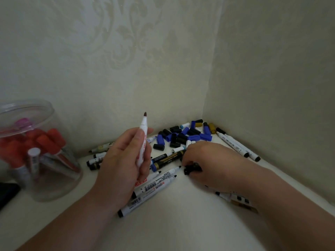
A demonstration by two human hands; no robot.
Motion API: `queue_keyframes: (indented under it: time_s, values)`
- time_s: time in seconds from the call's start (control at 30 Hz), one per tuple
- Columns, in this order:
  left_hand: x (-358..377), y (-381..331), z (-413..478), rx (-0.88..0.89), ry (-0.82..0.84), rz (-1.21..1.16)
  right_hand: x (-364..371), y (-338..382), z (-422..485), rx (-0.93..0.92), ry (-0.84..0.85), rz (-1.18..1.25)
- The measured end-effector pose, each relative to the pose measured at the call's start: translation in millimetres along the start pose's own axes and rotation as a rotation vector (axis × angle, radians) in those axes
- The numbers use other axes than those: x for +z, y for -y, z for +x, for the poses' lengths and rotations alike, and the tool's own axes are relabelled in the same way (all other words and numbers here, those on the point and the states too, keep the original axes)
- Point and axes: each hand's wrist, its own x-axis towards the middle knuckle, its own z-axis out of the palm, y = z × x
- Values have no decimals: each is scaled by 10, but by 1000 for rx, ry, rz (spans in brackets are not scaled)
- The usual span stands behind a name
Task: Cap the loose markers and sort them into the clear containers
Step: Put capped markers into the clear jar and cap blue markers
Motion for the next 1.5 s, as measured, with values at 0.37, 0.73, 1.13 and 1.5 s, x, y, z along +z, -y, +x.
queue_keyframes:
  time_s: [0.37, 0.73, 1.13, 1.5]
  values:
    - [126, -41, -118, -83, 118, 62, 27, -139, -42, 91, -246, 314]
    - [210, 86, -197, -22, 308, 364, -74, -80, -120, -67, -462, 1784]
    - [165, 73, -168, -154, 284, 198, -82, -58, -138, -34, -546, 1719]
    - [161, 60, -103, -197, 153, -137, -51, -105, -163, 172, -470, 1174]
